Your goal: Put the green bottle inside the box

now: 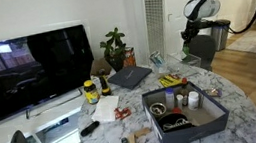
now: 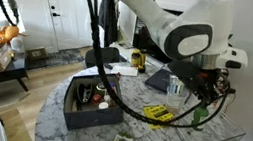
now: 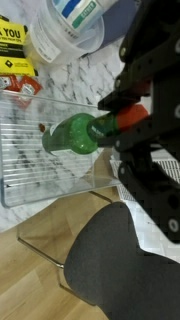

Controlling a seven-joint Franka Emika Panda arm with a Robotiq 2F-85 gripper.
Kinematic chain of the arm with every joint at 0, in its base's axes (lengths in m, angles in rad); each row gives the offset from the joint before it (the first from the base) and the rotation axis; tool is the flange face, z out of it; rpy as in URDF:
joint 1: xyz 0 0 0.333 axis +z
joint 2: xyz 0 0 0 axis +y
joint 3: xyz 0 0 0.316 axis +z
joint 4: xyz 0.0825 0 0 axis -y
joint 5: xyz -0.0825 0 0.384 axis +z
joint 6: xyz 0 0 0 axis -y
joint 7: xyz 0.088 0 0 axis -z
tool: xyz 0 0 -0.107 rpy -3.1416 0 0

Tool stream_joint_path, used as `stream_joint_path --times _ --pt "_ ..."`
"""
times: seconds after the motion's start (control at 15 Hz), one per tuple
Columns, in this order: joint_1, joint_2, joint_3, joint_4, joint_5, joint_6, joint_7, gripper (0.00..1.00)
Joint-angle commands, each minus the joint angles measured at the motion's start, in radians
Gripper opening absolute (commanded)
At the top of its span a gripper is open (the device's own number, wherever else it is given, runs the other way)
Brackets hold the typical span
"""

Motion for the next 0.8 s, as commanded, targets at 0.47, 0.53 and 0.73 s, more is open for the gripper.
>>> stream_joint_path --times 0.47,0.53,0.73 --pt "-0.010 -0.490 -0.045 -0.358 -0.026 -0.397 -0.481 0.08" --pt "0.000 -0.529 -0.050 -0.395 -0.030 -0.431 -0.520 0.08" --pt "0.040 -0.658 -0.056 -0.518 -0.027 -0.516 -0.629 0.08"
